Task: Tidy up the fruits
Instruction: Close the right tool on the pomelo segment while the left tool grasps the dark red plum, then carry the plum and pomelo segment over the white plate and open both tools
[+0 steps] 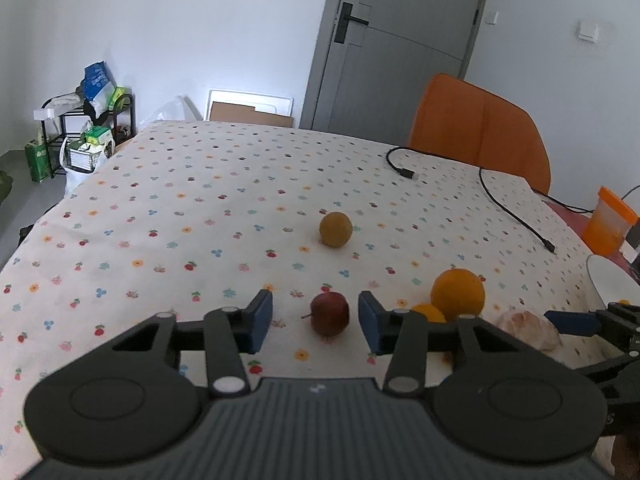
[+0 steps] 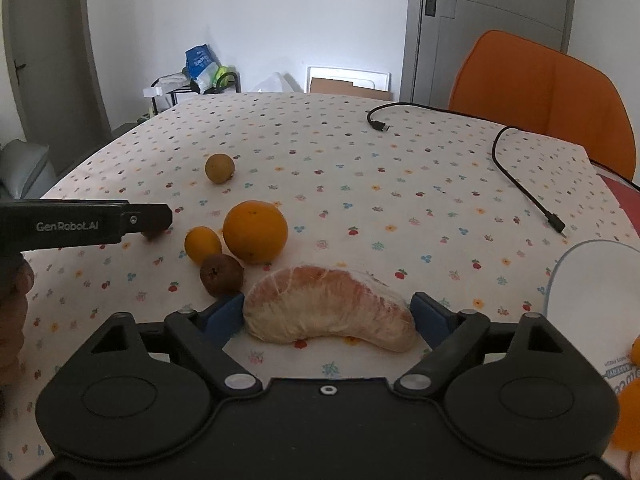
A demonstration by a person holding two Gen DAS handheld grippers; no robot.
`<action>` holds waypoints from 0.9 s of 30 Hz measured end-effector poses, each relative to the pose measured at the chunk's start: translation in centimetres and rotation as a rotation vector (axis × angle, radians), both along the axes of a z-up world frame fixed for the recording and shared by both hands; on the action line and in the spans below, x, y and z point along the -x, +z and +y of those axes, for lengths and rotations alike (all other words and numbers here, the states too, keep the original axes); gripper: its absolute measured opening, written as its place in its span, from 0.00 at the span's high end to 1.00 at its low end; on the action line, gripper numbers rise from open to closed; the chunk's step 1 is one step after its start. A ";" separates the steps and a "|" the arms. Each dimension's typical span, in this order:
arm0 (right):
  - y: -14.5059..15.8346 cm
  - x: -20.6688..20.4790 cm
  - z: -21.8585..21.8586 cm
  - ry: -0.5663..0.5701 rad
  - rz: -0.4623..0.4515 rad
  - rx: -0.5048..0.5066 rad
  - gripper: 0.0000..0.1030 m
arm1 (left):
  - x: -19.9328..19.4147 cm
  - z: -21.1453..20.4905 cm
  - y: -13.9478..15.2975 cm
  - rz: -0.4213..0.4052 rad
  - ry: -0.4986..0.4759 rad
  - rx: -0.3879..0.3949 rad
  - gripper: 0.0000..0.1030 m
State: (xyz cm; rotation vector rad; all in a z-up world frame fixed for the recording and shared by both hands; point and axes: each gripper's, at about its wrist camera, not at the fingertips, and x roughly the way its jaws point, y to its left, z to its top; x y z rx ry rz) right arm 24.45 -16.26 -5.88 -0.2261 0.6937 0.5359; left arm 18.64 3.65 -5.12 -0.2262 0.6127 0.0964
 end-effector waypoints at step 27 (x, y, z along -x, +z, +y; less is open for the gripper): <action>1.5 3.3 -1.0 0.026 -0.070 -0.028 0.18 | 4.0 -0.4 1.8 -0.066 -0.019 0.036 0.79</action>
